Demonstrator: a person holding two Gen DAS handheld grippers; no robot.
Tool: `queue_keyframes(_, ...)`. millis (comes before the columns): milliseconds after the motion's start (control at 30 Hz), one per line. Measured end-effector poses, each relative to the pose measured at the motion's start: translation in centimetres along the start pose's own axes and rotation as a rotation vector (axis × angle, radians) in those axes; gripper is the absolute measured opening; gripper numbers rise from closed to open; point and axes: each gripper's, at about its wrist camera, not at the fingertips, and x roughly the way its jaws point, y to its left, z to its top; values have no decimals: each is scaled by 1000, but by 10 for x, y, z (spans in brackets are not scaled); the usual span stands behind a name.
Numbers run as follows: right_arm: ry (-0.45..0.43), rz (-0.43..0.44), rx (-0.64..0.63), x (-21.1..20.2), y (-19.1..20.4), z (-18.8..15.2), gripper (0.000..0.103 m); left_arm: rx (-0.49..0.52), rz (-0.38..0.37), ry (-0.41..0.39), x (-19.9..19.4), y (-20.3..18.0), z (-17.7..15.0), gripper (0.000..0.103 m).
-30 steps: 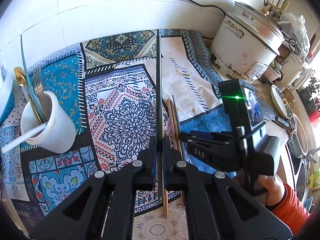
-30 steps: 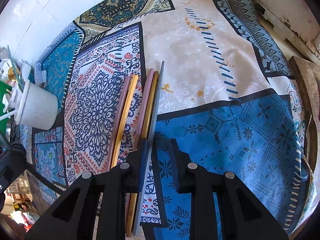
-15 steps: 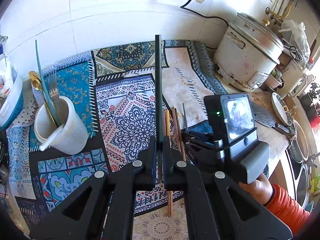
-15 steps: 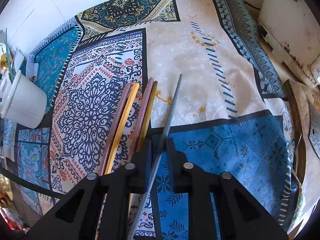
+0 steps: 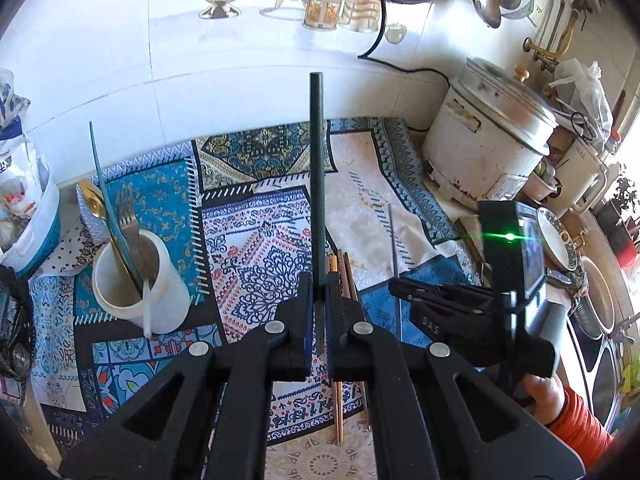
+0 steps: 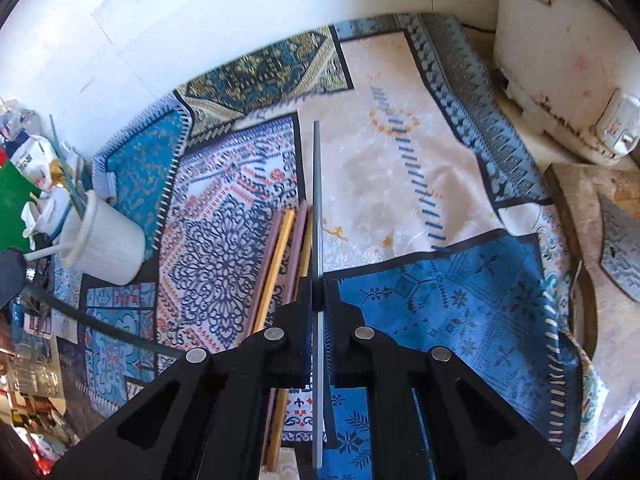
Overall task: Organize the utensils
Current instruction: 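Lift both sticks upright and carry them toward the white cup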
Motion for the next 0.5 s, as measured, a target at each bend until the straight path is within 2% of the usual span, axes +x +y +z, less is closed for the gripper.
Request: queue_keyframes(500, -180, 46, -109, -70, 45, 21, 5, -20, 2, -132, -41, 9, 29, 3)
